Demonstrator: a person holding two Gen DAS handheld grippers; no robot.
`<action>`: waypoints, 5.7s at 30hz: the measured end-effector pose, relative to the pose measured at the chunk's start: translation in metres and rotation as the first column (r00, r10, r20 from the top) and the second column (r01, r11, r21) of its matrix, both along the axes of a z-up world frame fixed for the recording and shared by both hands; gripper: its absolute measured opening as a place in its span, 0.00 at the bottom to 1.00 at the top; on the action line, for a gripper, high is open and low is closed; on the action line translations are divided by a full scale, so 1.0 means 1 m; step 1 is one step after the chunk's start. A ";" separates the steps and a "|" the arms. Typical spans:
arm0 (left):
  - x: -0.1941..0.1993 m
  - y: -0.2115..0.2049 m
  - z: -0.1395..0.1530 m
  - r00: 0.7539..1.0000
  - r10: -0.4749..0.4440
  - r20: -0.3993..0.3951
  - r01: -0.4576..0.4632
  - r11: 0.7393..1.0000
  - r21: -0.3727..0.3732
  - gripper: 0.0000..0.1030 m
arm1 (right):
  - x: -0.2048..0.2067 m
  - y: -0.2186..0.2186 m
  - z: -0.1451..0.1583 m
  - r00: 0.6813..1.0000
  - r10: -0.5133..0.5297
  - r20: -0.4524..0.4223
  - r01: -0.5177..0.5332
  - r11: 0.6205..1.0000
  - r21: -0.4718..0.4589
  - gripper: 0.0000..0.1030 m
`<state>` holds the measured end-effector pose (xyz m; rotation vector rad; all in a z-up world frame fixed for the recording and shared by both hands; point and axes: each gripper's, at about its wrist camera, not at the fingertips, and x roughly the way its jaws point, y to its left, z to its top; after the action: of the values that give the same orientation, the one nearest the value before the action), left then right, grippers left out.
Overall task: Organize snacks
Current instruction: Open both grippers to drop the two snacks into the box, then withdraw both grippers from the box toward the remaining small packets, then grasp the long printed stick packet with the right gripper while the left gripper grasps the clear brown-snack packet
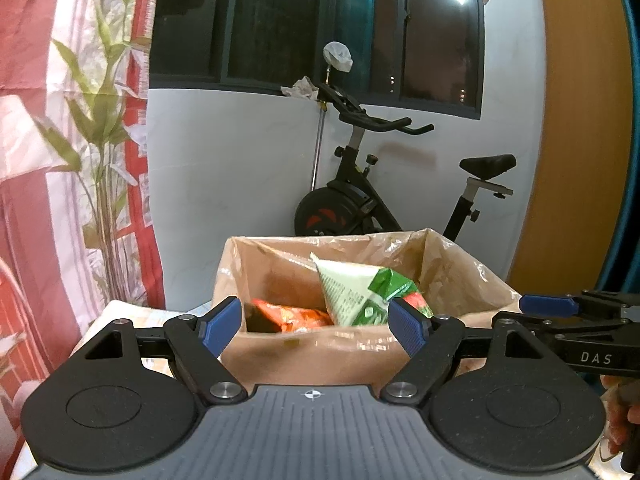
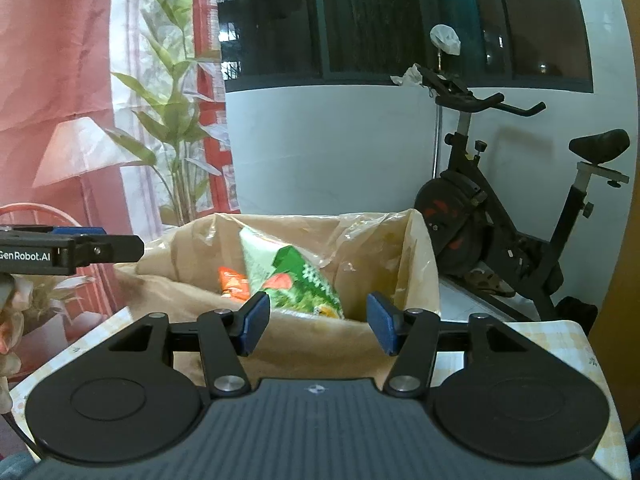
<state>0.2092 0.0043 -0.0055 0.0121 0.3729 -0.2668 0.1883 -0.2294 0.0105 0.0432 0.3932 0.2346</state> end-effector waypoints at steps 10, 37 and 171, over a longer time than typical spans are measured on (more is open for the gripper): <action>-0.035 0.012 -0.019 0.999 0.042 0.013 -0.042 0.999 0.000 0.80 | -0.028 0.008 -0.017 1.000 0.008 -0.015 -0.007 1.000 0.019 0.56; -0.064 0.027 -0.100 0.984 0.133 -0.122 -0.133 0.991 0.009 0.80 | -0.064 0.017 -0.097 0.990 -0.055 -0.130 0.059 0.998 0.033 0.56; 0.011 -0.041 -0.200 0.930 0.017 -0.367 -0.003 0.999 0.040 0.19 | -0.070 -0.001 -0.182 0.958 -0.049 -0.283 0.036 0.998 -0.052 0.38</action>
<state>0.2200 -0.0364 -0.2056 -0.0024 0.7522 -0.2517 0.1188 -0.2305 -0.1719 0.0398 0.6837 0.1765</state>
